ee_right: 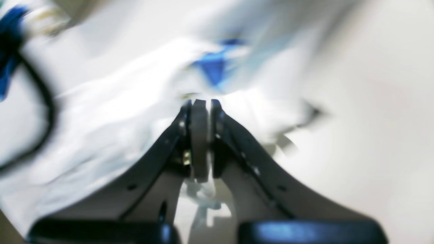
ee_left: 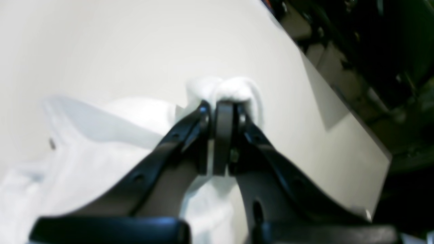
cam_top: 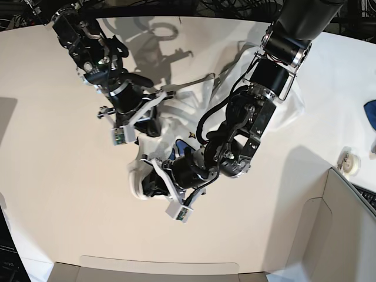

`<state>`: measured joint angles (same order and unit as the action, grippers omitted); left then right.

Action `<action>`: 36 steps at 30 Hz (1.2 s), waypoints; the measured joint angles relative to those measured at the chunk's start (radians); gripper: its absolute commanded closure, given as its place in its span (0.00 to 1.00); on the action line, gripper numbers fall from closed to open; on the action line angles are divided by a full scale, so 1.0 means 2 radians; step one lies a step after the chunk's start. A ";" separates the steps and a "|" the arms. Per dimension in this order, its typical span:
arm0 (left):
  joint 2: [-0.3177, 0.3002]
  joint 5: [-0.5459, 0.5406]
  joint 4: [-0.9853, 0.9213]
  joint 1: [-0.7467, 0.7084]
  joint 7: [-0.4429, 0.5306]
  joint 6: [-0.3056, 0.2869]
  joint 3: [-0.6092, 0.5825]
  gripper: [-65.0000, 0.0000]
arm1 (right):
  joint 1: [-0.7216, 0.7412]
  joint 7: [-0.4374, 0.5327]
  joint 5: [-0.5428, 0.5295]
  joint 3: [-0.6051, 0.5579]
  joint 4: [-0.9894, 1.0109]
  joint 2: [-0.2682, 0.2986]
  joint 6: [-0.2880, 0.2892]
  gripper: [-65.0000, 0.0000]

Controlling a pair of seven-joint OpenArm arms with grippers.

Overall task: Layout the t-shirt on the table in an organized manner, then fold the t-shirt properly
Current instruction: 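Lower the held t-shirt and drag it across the table with both grippers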

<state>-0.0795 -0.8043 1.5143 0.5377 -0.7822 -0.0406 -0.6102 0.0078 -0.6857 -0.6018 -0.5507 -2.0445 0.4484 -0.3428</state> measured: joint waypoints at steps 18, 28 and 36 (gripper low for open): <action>0.074 -0.003 -0.017 0.007 0.002 -0.002 -0.186 1.00 | -0.180 -0.006 -0.001 0.359 0.006 0.017 0.001 1.00; 0.085 -0.004 -0.015 0.005 0.005 -0.002 -0.222 0.54 | -0.188 -0.008 -0.001 0.405 0.054 0.016 0.002 0.91; 0.075 -0.002 0.026 -0.014 0.006 0.002 -0.217 0.43 | -0.196 -0.007 -0.001 0.442 0.056 0.014 0.005 0.55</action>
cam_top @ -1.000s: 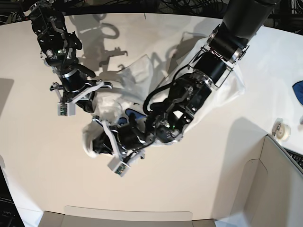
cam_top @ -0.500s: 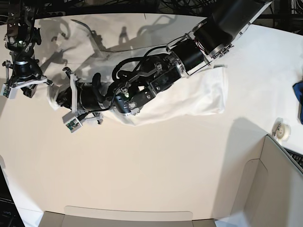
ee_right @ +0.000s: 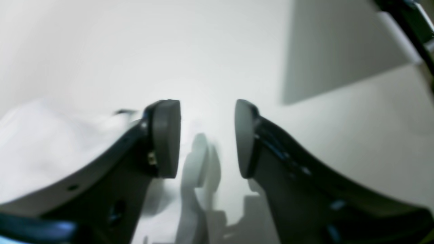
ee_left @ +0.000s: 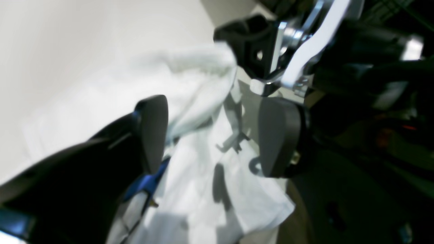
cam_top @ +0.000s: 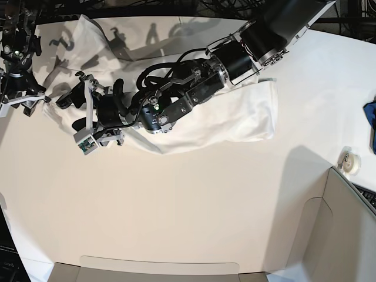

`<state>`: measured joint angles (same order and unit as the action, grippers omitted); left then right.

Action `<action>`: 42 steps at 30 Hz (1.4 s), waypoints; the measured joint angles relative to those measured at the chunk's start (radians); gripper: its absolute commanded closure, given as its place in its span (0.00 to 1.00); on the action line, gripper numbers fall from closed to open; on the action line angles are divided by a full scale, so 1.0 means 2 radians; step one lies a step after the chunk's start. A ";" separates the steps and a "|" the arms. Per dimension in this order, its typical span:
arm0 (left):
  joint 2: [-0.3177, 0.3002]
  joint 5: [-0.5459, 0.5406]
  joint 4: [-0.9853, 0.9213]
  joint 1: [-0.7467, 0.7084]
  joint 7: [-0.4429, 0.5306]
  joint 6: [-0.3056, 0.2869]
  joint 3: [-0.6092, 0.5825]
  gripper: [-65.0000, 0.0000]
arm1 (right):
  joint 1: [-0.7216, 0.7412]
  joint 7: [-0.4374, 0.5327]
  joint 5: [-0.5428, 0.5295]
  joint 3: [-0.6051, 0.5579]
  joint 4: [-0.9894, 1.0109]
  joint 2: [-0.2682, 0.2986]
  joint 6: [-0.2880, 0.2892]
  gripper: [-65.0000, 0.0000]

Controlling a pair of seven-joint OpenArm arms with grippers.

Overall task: Layout the t-shirt on the table in an organized manner, then fold the t-shirt properly
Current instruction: 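Lower the held t-shirt and drag it across the table with both grippers, then release the t-shirt and regrasp its edges with both grippers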

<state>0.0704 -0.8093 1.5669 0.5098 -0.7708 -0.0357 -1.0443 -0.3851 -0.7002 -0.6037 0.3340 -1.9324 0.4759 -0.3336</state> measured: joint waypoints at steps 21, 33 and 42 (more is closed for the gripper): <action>-0.200 0.005 0.138 -0.229 -0.058 -0.001 0.208 0.71 | 0.140 -0.112 -0.011 -0.029 -0.013 -0.040 0.229 0.57; -0.213 0.006 0.135 -0.327 -0.058 -0.002 0.268 0.63 | 0.187 -0.172 -0.010 -0.028 0.069 -0.030 0.359 0.44; -0.222 0.006 0.132 -0.326 -0.057 -0.003 0.268 0.63 | 0.189 -0.174 -0.083 0.008 0.163 -0.023 0.405 0.44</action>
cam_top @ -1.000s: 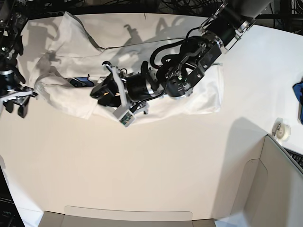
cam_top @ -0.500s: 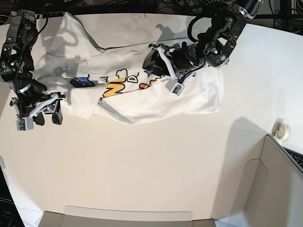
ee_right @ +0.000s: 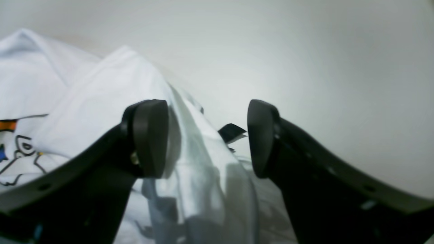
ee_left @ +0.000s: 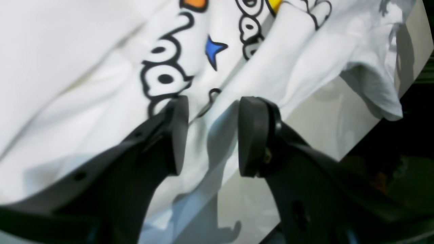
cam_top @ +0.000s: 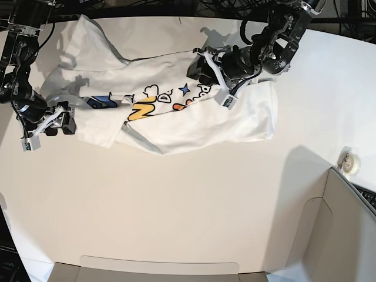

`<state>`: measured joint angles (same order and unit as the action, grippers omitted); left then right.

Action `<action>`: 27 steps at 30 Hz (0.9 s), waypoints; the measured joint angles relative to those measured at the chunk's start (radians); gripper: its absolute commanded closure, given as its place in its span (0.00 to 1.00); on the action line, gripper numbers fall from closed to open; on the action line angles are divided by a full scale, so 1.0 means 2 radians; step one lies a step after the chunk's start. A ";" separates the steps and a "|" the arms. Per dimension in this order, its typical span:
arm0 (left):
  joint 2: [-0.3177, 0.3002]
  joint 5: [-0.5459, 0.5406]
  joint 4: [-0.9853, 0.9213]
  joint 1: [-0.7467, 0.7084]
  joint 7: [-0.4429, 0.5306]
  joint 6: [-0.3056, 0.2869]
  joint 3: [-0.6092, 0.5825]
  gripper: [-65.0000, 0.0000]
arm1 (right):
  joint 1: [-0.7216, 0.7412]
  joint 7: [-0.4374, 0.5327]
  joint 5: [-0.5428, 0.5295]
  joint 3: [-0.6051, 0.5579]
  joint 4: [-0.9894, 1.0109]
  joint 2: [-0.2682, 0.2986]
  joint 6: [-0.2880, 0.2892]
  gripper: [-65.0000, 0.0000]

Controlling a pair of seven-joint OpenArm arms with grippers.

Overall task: Layout the t-shirt on the table in an organized manner, then fold the t-shirt properly
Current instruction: 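Release the t-shirt and regrasp its edges with both grippers, then pull the t-shirt edge with the right gripper away from the left gripper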

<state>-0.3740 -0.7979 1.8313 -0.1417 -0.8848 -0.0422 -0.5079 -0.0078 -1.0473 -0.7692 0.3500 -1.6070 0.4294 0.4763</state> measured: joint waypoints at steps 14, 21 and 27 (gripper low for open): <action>0.003 0.058 -0.013 -0.001 0.004 -0.001 -0.001 0.79 | 0.011 0.002 -0.012 -0.051 0.002 0.001 0.001 0.51; 0.003 0.080 -0.014 -0.012 0.013 -0.001 -0.001 0.98 | 0.042 0.004 -0.013 -0.119 0.031 0.001 0.003 1.00; 0.004 0.080 -0.019 -0.021 0.023 -0.002 -0.001 0.98 | 0.069 0.005 -0.009 -0.123 0.089 0.002 0.004 1.00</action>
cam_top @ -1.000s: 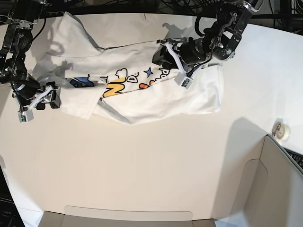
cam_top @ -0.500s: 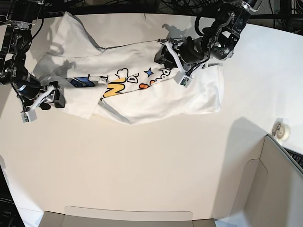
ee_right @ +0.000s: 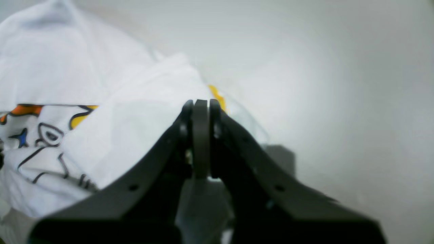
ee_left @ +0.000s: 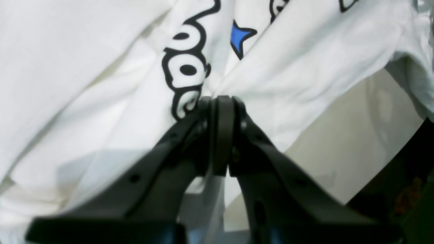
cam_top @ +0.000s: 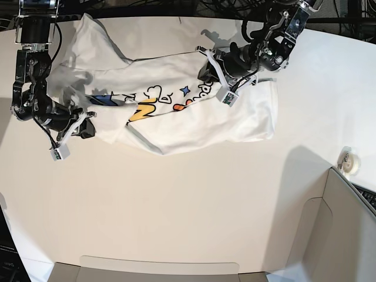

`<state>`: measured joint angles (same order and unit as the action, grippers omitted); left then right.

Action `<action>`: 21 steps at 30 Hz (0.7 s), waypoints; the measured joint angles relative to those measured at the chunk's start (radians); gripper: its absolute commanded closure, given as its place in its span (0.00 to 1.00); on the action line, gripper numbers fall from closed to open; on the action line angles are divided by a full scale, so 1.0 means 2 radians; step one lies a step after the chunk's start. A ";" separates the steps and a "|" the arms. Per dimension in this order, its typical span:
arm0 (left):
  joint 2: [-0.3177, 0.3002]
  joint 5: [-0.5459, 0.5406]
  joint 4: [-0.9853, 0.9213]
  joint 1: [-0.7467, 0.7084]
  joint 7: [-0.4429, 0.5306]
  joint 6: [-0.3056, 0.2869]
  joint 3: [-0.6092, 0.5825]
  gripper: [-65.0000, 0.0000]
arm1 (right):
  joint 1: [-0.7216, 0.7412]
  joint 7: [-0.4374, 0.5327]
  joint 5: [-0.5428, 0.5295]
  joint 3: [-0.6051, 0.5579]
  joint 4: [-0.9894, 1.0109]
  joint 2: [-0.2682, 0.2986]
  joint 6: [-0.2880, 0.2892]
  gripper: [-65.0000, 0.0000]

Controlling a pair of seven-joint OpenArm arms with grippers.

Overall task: Layout the t-shirt on the table in an organized manner, then fold the t-shirt properly
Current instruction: 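Pull the t-shirt edge with the right gripper away from the left gripper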

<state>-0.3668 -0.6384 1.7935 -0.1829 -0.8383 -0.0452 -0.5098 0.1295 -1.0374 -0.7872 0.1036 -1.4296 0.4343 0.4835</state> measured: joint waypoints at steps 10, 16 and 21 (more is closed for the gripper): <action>0.000 0.000 0.000 -0.003 0.001 0.000 0.000 0.98 | 0.037 0.062 0.000 0.001 0.010 0.013 0.000 1.00; 0.000 0.000 0.000 -0.006 0.001 0.000 0.000 0.98 | 0.051 0.098 0.001 0.078 0.011 0.010 -0.050 1.00; 0.000 -0.002 0.000 -0.010 0.005 -0.001 0.001 0.98 | 0.075 0.107 0.018 0.122 0.054 0.012 -0.067 0.99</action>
<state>-0.3664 -0.6422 1.7927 -0.2028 -0.8291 -0.0471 -0.5083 0.2794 -0.8227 -0.7506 0.3481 -1.3220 0.4591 0.3504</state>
